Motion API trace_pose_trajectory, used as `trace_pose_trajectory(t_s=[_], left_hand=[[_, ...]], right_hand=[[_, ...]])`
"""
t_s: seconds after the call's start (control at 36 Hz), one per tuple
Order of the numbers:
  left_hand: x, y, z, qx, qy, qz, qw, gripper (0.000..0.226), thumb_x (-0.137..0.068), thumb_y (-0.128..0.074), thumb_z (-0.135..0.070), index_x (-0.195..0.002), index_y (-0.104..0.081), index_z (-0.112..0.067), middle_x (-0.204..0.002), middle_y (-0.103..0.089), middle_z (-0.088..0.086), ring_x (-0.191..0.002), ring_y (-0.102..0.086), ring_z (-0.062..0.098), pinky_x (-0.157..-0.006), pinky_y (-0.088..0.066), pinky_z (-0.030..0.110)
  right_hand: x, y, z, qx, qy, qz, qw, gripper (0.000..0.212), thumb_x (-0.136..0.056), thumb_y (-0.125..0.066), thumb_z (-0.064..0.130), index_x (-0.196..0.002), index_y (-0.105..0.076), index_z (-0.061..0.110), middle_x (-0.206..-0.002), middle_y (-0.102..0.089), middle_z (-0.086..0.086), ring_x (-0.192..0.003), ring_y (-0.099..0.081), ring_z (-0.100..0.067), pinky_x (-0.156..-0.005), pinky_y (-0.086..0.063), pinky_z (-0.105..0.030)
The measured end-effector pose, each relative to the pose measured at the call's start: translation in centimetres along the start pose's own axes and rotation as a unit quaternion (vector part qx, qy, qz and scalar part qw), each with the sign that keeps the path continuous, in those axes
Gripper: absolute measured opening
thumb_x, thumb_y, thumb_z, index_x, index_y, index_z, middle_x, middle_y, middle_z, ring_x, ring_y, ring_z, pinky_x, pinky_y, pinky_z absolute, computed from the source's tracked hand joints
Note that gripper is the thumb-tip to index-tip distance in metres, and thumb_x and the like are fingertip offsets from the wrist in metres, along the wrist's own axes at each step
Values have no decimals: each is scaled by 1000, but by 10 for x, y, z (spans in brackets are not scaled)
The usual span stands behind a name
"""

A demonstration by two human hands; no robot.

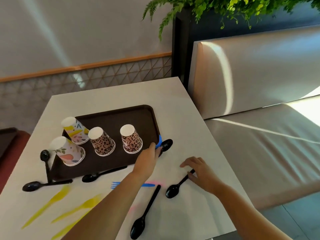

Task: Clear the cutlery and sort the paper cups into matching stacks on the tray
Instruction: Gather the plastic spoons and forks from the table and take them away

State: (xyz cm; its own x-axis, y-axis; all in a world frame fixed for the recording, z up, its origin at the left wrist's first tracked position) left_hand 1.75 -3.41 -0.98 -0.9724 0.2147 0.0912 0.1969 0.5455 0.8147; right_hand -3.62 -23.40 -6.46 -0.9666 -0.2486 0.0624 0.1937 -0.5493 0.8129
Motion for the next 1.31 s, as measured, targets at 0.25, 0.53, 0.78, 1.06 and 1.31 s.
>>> trace_pose_trajectory(t_s=[0.25, 0.53, 0.78, 1.06, 1.31], left_hand=[[31, 24, 42, 83, 86, -23, 993, 33, -97, -45, -33, -113, -48, -5, -85, -62, 19, -72, -58, 29, -65, -40, 39], [57, 31, 75, 133, 124, -39, 983, 16, -97, -47, -24, -92, -39, -11, -69, -51, 0, -53, -44, 10, -50, -35, 21], [74, 49, 98, 230, 128, -90, 961, 6, -99, -44, -22, -96, -45, -17, -59, -53, 3, -46, -49, 11, -50, -46, 30], [93, 60, 129, 341, 166, -99, 920, 27, -97, -48, -19, -124, -46, -15, -66, -45, -1, -34, -41, 8, -40, -40, 21], [98, 67, 160, 358, 199, -138, 902, 12, -95, -52, -26, -86, -49, -18, -62, -37, 0, -48, -33, 14, -50, -28, 30]], right_hand=[[11, -19, -2, 65, 36, 3, 997, 13, -87, -62, 27, -99, -65, 25, -113, -54, 9, -103, -48, -13, -96, -33, -23], [1, -15, 33, -21, -36, -57, 997, 10, -93, -52, 17, -101, -56, 13, -90, -55, 7, -79, -51, -12, -67, -33, -19], [-35, -69, 115, 34, -4, 18, 999, 42, -83, -65, 34, -115, -54, 9, -117, -49, -6, -103, -55, -22, -87, -42, -28], [-43, -110, 141, 205, -3, 69, 976, 41, -94, -48, 27, -130, -42, 9, -133, -40, -9, -121, -39, -25, -100, -37, -33], [-52, -123, 140, 222, 24, -53, 973, 35, -49, -89, 19, -74, -64, 19, -68, -61, 6, -60, -56, -13, -50, -48, -20]])
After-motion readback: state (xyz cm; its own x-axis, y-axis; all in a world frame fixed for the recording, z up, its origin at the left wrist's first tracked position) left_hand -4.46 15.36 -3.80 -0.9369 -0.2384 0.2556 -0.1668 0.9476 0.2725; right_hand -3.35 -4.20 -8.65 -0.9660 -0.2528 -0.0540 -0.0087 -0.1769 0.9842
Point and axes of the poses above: each hand's wrist, its own x-axis away from the middle knuckle, its own y-axis out of the back of the hand, z = x × y, the point moved 2 cm from there along -x, towards the middle knuckle
